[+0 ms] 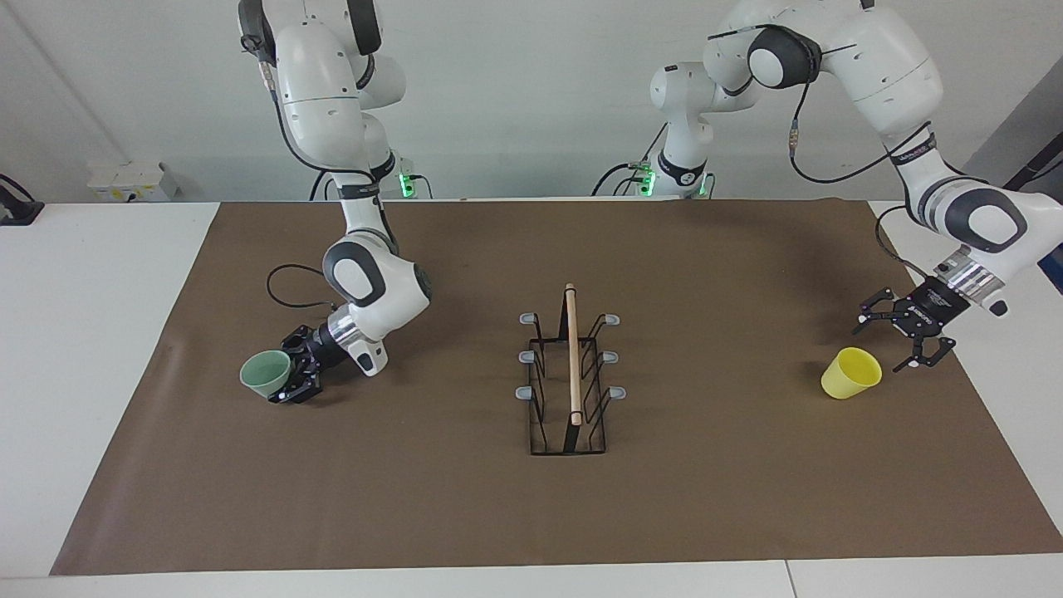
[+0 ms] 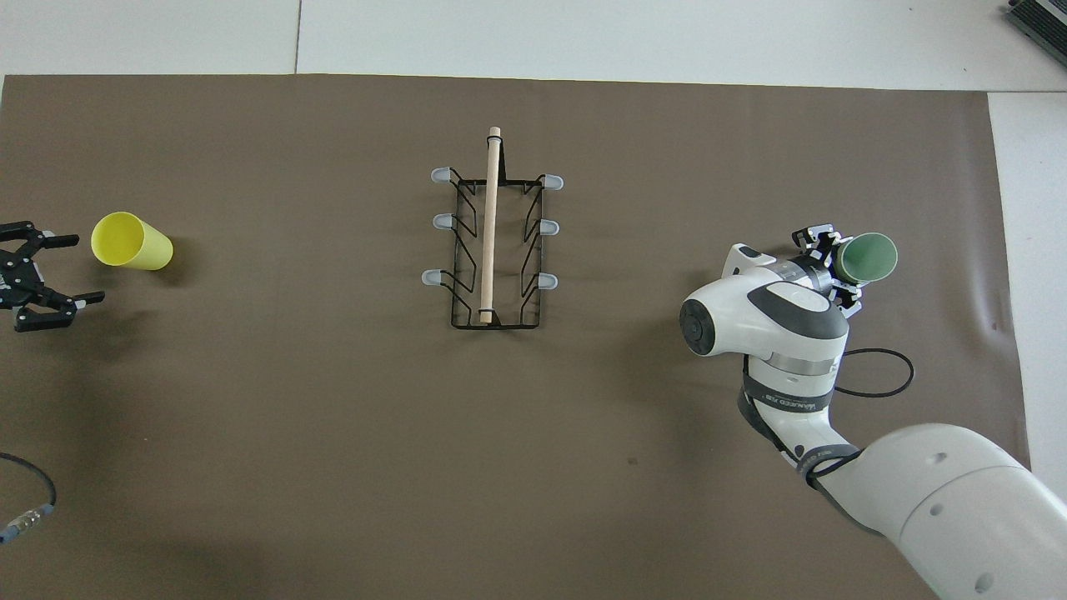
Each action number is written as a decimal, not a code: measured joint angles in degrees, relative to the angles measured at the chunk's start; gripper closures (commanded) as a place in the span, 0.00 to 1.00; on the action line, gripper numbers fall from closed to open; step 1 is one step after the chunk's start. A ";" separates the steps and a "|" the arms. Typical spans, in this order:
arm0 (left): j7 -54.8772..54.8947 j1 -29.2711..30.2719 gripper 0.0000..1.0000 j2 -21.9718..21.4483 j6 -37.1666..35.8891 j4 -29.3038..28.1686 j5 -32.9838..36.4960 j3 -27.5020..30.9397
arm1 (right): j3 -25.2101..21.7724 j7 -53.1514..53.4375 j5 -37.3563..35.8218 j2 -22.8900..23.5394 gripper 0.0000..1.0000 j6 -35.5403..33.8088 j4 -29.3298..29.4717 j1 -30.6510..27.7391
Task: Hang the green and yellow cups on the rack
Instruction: 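Grasp the green cup with the right gripper while the left gripper reaches the yellow cup, then lift the green cup with the right gripper while the left gripper grasps the yellow cup, then carry the green cup with the right gripper onto a rack peg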
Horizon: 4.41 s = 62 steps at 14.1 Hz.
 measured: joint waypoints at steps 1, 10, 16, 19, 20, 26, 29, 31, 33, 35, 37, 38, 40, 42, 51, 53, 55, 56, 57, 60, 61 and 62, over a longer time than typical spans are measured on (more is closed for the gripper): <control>-0.05 -1.08 0.00 -0.58 2.11 -2.12 -2.10 0.01 | 0.03 1.11 1.61 -0.14 1.00 -0.11 0.58 0.14; -0.15 -7.72 0.00 -1.99 14.46 -10.03 -12.48 -0.18 | 0.02 -6.78 39.45 -12.62 1.00 -2.25 6.18 -1.95; -0.31 -10.39 0.00 -1.99 19.20 -10.67 -13.68 -0.38 | 0.05 -7.64 59.33 -15.36 1.00 0.56 7.39 -3.31; -0.37 -11.15 0.00 -1.99 20.25 -10.72 -14.08 -0.40 | 0.13 -7.60 67.29 -16.38 1.00 1.68 7.71 -3.49; -0.37 -11.30 0.00 -1.99 20.26 -10.72 -14.13 -0.40 | 0.22 -7.60 70.98 -16.56 1.00 3.18 7.74 -3.47; -0.37 -11.89 0.00 -1.99 21.04 -10.72 -14.21 -0.79 | 0.24 -7.59 88.86 -18.96 1.00 6.12 7.92 -3.61; -0.37 -12.34 0.32 -1.99 22.46 -10.72 -14.26 -1.54 | 0.25 -7.65 98.68 -20.30 1.00 6.89 7.91 -3.61; -0.37 -12.39 1.00 -2.00 22.54 -10.72 -14.43 -1.63 | 0.30 -9.01 105.18 -21.31 1.00 6.93 7.90 -3.59; -0.36 -12.44 1.00 -2.26 22.54 -10.57 -14.89 -1.67 | 0.32 -12.83 112.66 -22.64 1.00 6.93 7.59 -3.59; -0.36 -12.70 1.00 -3.28 22.54 -10.17 -14.96 -1.69 | 0.32 -16.69 118.78 -24.08 1.00 6.93 6.36 -3.59; -0.37 -12.78 1.00 -4.70 22.54 -8.96 -14.96 -1.67 | 0.28 -20.60 123.81 -25.17 1.00 7.12 4.84 -3.63; -0.37 -12.78 1.00 -5.43 22.54 -8.37 -14.84 -1.60 | 0.28 -22.72 126.77 -25.53 1.00 8.08 3.97 -3.64; -0.34 -12.78 1.00 -6.56 22.57 -7.23 -12.63 -1.44 | 0.35 -27.71 134.50 -26.34 1.00 11.58 1.49 -3.55; -0.35 -12.73 1.00 -7.57 22.68 -5.85 -7.73 -1.18 | 0.39 -33.00 142.08 -27.31 1.00 13.58 -1.02 -3.41; -0.30 -12.08 1.00 -8.97 23.52 3.00 12.66 -0.87 | 0.43 -56.60 170.81 -31.53 1.00 19.84 -10.40 0.39; -0.34 -11.96 1.00 -9.02 23.53 5.00 17.20 -0.82 | 0.54 -63.53 180.93 -31.49 1.00 23.68 -11.30 4.02; -0.35 -12.12 1.00 -9.47 23.51 6.29 20.98 -1.04 | 0.72 -72.23 192.68 -30.99 1.00 26.37 -11.89 7.77; -0.36 -12.36 1.00 -9.98 23.49 6.56 22.69 -1.30 | 0.78 -76.21 197.74 -30.49 1.00 26.84 -12.08 9.13; -0.44 -12.84 1.00 -10.56 23.47 6.65 24.56 -1.49 | 0.81 -79.78 202.39 -29.86 1.00 26.87 -12.23 10.26; -1.94 -15.80 1.00 -12.10 23.50 6.71 34.66 -2.16 | 0.86 -90.01 215.08 -27.70 1.00 26.87 -12.35 13.08; -3.48 -16.80 1.00 -12.79 23.52 6.74 38.24 -2.90 | 0.86 -93.02 217.63 -27.01 1.00 26.86 -12.35 13.57; -5.10 -17.40 1.00 -13.43 23.53 6.76 41.48 -3.88 | 0.86 -95.37 219.42 -26.40 1.00 26.80 -12.33 13.71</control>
